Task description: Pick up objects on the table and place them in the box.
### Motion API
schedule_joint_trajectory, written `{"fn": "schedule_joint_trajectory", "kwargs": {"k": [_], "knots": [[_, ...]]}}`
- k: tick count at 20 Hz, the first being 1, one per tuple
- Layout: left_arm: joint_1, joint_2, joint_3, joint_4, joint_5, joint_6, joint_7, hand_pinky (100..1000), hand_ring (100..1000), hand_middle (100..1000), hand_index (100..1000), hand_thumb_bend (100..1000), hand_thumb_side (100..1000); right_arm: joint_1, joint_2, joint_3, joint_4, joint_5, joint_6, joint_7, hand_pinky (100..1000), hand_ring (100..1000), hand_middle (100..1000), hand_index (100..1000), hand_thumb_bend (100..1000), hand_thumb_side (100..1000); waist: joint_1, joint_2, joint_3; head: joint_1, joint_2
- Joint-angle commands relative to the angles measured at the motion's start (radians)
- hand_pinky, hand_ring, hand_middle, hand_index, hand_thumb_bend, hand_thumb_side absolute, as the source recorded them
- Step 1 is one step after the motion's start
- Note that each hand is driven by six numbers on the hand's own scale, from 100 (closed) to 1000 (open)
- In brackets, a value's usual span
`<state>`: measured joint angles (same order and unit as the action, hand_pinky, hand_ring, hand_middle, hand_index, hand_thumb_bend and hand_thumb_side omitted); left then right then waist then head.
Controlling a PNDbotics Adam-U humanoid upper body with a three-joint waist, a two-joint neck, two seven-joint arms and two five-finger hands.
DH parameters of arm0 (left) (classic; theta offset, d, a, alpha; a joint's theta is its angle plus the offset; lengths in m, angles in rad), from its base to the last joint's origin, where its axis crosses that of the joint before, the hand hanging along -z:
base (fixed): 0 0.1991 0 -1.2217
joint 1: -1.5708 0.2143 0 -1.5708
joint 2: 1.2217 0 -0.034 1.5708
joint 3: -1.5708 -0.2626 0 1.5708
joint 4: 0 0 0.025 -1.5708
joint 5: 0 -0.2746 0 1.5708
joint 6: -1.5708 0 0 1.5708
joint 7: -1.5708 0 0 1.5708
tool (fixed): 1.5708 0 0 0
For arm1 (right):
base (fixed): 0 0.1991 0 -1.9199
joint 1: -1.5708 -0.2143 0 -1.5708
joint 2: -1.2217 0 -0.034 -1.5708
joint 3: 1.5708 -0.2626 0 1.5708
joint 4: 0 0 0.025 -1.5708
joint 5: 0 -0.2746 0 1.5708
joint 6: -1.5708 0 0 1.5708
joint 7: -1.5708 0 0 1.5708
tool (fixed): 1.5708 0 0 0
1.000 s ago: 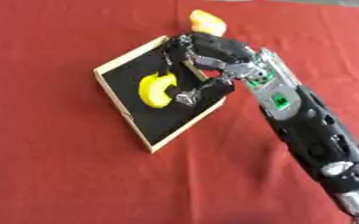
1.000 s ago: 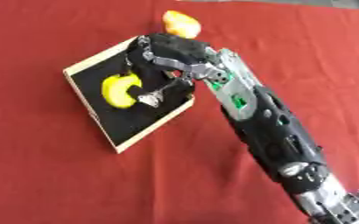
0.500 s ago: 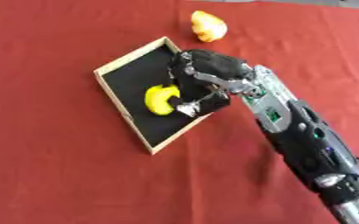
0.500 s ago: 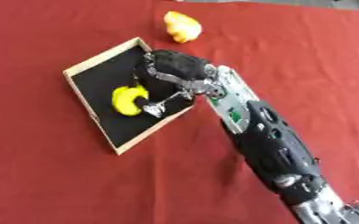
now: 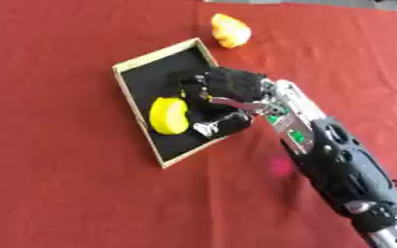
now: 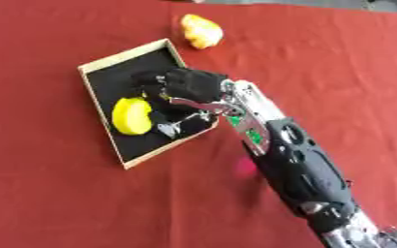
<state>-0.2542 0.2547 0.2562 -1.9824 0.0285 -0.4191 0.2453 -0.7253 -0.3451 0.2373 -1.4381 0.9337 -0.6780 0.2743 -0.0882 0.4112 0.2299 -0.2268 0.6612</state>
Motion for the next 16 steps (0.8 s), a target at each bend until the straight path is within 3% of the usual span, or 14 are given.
{"fn": "schedule_joint_trajectory", "kwargs": {"k": [1,8,12,16], "knots": [[-0.002,0.011,0.001,-0.018,0.006,0.001,-0.003,855,695,798,888,100,720,0.001,-0.006,-0.024,-0.032,0.065,0.017,-0.040,955,1000,914,944,100,192,0.006,-0.023,-0.002,0.003,-0.014],[-0.003,0.011,0.000,-0.018,0.007,0.004,-0.006,855,696,799,889,100,720,-0.002,-0.018,-0.057,-0.083,0.057,0.049,-0.153,937,999,901,935,100,100,0.005,-0.029,-0.003,0.008,-0.011],[-0.003,0.012,-0.002,-0.018,0.008,0.005,-0.008,855,697,799,889,100,720,-0.038,-0.036,-0.076,-0.098,-0.001,0.073,-0.204,921,972,877,923,100,102,0.004,-0.036,-0.003,0.009,-0.007],[-0.005,0.012,-0.004,-0.018,0.011,0.007,-0.011,856,697,799,888,100,719,-0.076,-0.063,-0.087,-0.104,-0.068,0.089,-0.225,914,958,869,914,100,167,0.004,-0.041,-0.003,0.012,-0.006]]}}
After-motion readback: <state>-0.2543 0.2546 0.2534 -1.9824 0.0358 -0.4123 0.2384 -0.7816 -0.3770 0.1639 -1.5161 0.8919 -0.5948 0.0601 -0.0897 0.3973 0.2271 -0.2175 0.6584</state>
